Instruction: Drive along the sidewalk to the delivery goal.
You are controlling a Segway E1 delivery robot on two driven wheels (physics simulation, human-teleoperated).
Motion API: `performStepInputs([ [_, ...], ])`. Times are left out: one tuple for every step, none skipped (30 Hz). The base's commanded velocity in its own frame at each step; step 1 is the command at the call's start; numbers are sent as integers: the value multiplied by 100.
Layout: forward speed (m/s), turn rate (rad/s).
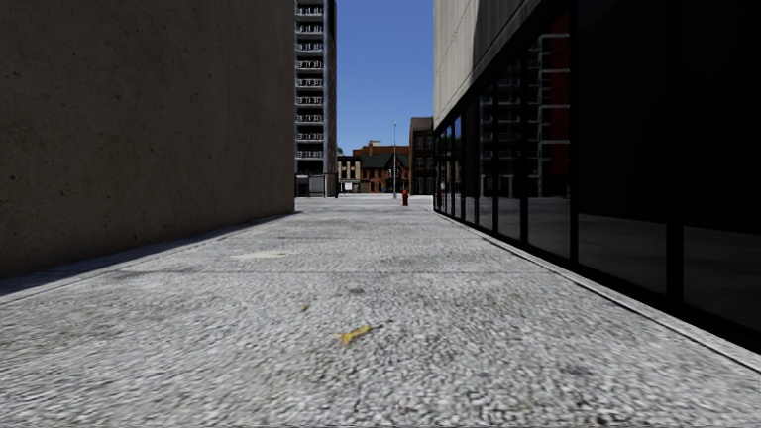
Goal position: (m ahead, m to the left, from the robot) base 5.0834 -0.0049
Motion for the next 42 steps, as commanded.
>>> performStepInputs([
  [200, 0],
  [200, 0],
  [200, 0],
  [200, 0],
  [200, 0],
  [200, 0],
  [200, 0],
  [200, 0],
  [200, 0],
  [200, 0],
  [200, 0],
  [200, 0],
  [200, 0],
  [200, 0],
  [200, 0],
  [200, 0],
  [200, 0],
  [200, 0],
  [200, 0],
  [200, 0],
  [200, 0],
  [200, 0],
  [200, 0],
  [200, 0],
  [200, 0],
  [200, 0],
  [200, 0],
  [200, 0],
  [200, 0],
  [200, 0],
  [200, 0],
  [200, 0],
  [200, 0],
  [200, 0],
  [200, 0],
  [200, 0],
  [200, 0],
  [200, 0],
  [200, 0],
  [200, 0],
  [200, 0],
  [200, 0],
])
